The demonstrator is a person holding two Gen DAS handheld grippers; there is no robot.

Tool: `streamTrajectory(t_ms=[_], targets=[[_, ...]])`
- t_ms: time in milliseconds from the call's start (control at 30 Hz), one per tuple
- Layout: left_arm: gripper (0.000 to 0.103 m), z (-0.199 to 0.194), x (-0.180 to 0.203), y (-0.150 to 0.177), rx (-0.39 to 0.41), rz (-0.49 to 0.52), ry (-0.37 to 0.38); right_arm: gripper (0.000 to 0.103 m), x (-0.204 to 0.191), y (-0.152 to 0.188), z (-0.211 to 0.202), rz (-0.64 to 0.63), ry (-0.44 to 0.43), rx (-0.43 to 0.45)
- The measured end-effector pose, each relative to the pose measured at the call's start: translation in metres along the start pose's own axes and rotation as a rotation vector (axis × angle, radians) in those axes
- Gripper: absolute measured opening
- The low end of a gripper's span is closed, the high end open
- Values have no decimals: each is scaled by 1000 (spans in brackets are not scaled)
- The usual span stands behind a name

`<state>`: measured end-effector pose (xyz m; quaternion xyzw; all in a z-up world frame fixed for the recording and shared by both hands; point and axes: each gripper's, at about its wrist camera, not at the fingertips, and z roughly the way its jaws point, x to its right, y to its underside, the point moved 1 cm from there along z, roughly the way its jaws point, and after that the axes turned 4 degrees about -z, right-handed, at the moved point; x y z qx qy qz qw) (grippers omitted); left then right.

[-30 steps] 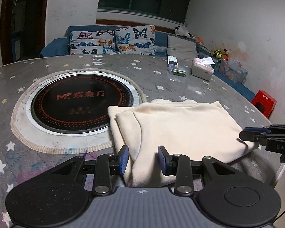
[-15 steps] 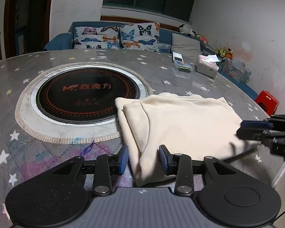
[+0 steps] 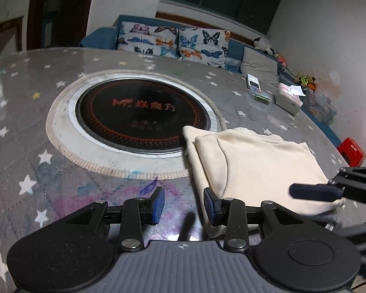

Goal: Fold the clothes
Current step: 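Tuck the folded sweatshirt edge with the right tool while the left tool holds it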

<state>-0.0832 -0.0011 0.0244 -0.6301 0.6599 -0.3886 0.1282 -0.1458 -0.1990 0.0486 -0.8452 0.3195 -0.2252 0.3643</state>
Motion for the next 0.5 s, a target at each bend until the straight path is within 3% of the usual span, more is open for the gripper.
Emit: streamTrajectory(t_ms=[267,500], targets=[[42,-1,-6,-5,-9,-42,7,37,-34,-15,27,-167,-63,-33],[48,-2,-12,-9,-14,-80,17,40,-51,-10,40,-249,-48,-63]])
